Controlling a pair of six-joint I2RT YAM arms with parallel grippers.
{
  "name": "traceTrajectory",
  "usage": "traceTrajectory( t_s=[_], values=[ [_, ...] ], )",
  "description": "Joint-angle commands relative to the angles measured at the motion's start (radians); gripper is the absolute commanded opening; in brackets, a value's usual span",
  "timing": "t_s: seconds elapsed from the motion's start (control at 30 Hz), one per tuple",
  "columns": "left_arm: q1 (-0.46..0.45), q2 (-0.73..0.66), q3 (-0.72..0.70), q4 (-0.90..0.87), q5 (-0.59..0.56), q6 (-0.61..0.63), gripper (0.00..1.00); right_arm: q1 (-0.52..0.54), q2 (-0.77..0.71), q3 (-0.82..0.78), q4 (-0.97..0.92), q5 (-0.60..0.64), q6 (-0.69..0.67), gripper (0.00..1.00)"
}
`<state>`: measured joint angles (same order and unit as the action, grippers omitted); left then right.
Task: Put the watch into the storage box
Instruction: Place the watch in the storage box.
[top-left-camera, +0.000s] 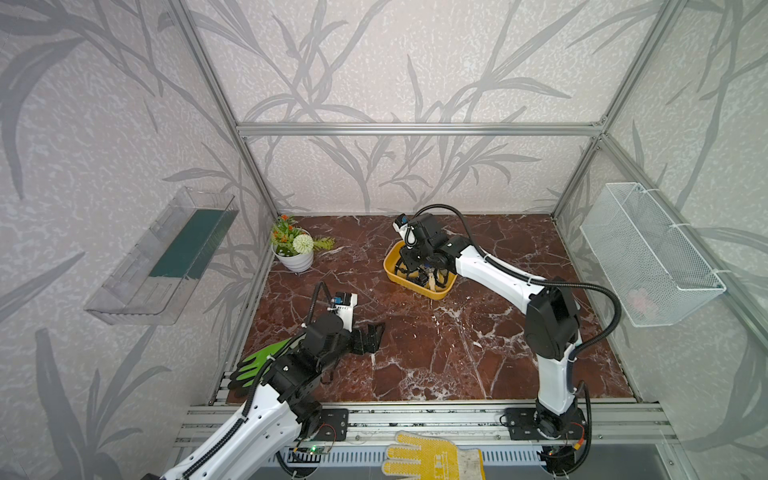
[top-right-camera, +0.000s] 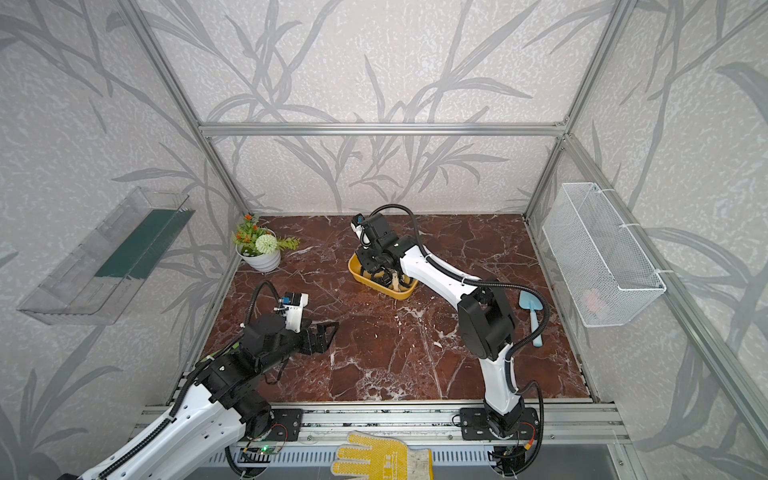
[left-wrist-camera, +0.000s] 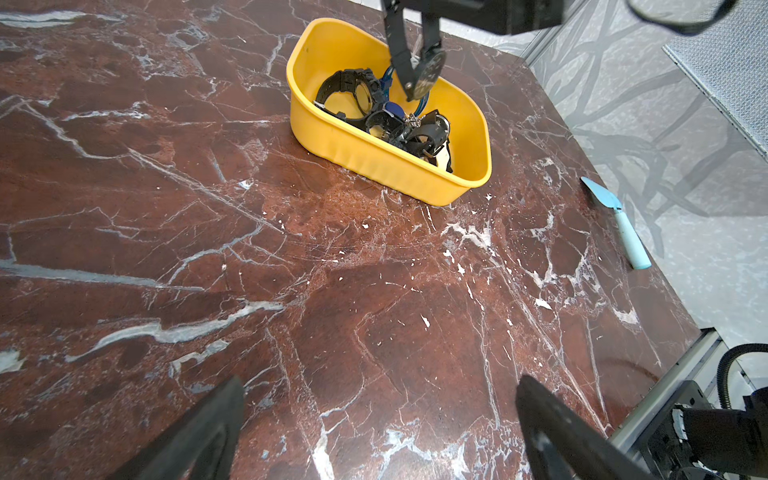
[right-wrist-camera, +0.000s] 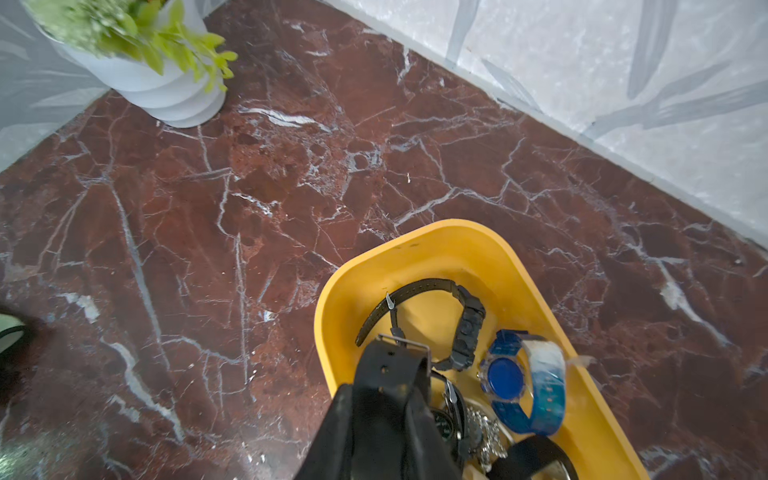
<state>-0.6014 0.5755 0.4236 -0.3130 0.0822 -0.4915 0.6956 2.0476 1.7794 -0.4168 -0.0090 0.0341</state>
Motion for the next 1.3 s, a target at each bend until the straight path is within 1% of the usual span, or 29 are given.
traceTrajectory(
  t_s=[0.0, 0.23, 0.3, 0.37, 0.47, 0.63, 0.7, 0.83, 0.87, 1.0, 1.07, 1.13, 1.2, 1.27],
  values=[
    [-0.003, 0.007, 0.035, 0.016, 0.011, 0.013, 0.99, -0.013, 0.091, 0.077, -0.062, -0.019, -0.021, 0.21],
    [-0.003, 0.01, 0.049, 0.014, -0.001, 0.025, 0.99, -0.013, 0.225, 0.197, -0.108, -0.043, -0.019, 0.23],
    [-0.003, 0.014, 0.053, 0.014, -0.002, 0.03, 0.99, -0.014, 0.242, 0.216, -0.116, -0.046, -0.015, 0.27],
    [-0.003, 0.018, 0.055, 0.012, -0.005, 0.034, 0.99, -0.016, 0.243, 0.228, -0.119, -0.052, -0.008, 0.36],
    [-0.003, 0.027, 0.061, 0.011, -0.012, 0.041, 0.99, -0.02, 0.221, 0.239, -0.126, -0.05, -0.006, 0.59],
    [-0.003, 0.031, 0.069, 0.002, -0.04, 0.051, 0.99, -0.03, 0.131, 0.221, -0.12, -0.022, -0.01, 0.75],
    [-0.003, 0.028, 0.071, 0.007, -0.058, 0.057, 0.99, -0.037, 0.071, 0.188, -0.098, -0.018, -0.011, 0.81],
    [-0.004, 0.027, 0.078, 0.02, -0.121, 0.073, 0.99, -0.044, -0.082, 0.046, -0.024, 0.005, -0.011, 0.92],
    [-0.003, 0.029, 0.079, 0.027, -0.144, 0.081, 0.99, -0.047, -0.136, -0.015, 0.003, 0.014, -0.006, 1.0],
    [-0.002, 0.059, 0.069, 0.108, -0.26, 0.153, 0.99, -0.068, -0.379, -0.287, 0.069, 0.066, 0.022, 0.99],
    [-0.001, 0.087, 0.075, 0.14, -0.344, 0.189, 0.99, -0.082, -0.526, -0.451, 0.115, 0.125, 0.023, 0.99],
    [0.001, 0.12, 0.078, 0.181, -0.431, 0.253, 0.99, -0.101, -0.661, -0.621, 0.171, 0.205, 0.022, 0.99],
    [0.004, 0.16, 0.054, 0.288, -0.54, 0.327, 0.99, -0.157, -0.774, -0.761, 0.186, 0.258, 0.046, 0.99],
    [0.015, 0.203, 0.012, 0.432, -0.642, 0.396, 0.99, -0.231, -0.85, -0.855, 0.189, 0.289, 0.073, 0.99]
  ],
)
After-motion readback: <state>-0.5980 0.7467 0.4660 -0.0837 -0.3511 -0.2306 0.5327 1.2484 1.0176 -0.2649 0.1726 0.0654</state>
